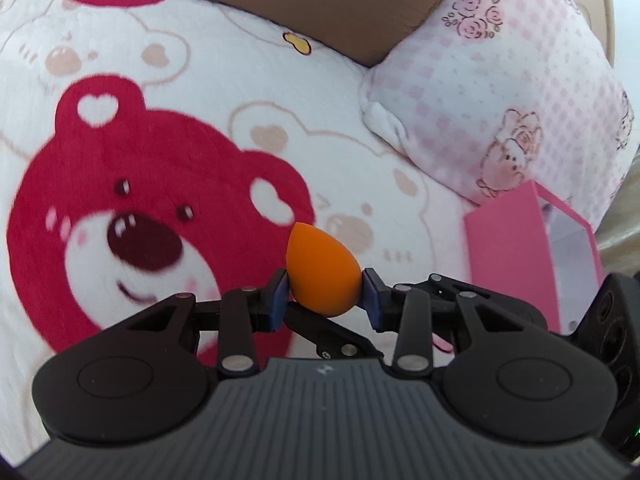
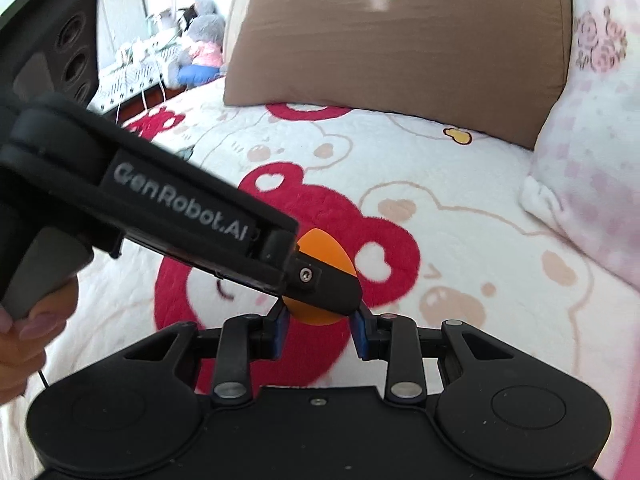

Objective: Organize objects
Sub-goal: 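Lift the orange sponge with the left gripper and carry it over the pink box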

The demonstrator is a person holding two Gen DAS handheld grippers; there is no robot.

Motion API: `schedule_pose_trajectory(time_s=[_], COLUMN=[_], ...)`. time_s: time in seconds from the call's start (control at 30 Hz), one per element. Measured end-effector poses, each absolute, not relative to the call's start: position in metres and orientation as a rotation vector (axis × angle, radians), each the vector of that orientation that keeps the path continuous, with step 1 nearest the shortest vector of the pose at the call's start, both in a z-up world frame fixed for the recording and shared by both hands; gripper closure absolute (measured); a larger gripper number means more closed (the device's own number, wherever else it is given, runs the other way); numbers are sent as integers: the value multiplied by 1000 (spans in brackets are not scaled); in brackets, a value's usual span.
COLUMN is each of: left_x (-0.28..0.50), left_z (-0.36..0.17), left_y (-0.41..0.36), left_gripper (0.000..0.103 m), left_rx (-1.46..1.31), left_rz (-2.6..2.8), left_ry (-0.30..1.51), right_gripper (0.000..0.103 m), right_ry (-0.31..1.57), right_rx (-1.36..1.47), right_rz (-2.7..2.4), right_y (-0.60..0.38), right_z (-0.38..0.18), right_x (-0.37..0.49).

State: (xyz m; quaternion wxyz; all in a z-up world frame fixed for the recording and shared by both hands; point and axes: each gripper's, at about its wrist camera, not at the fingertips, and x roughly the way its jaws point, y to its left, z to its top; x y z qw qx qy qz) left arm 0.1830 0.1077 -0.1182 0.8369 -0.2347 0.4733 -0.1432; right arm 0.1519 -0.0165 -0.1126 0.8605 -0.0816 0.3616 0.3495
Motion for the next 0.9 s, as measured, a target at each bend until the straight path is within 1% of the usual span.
schedule_pose_trajectory(time_s=[0.13,0.27,0.5,0.57,0.77,0.9], left_x=[171,159,137,131,107,91], left_z=[-115,-107,-85,-79,-53,-42], left_y=[99,87,69,63,38,25], left_gripper=[66,66,65,65,65,65], left_rx=[-508,-480,-494,-506,-455,-428], left_rz=[-306,-304,-341,-369,-439,-462], left_ry=[1017,1022,1031,1039,1043,1068], right_gripper=[66,67,66,65,64,64], right_ry=[778,826,822,830,815,843], right_rx=[-173,-107,-108,-95,-96,-94], right_rz=[715,712,677,661,621,607], right_y=[-16,-38,-56,-65,-88,-100], right_z=[-105,-102,-81,-73,-54,-44], right_x=[134,118,94,86,55,38])
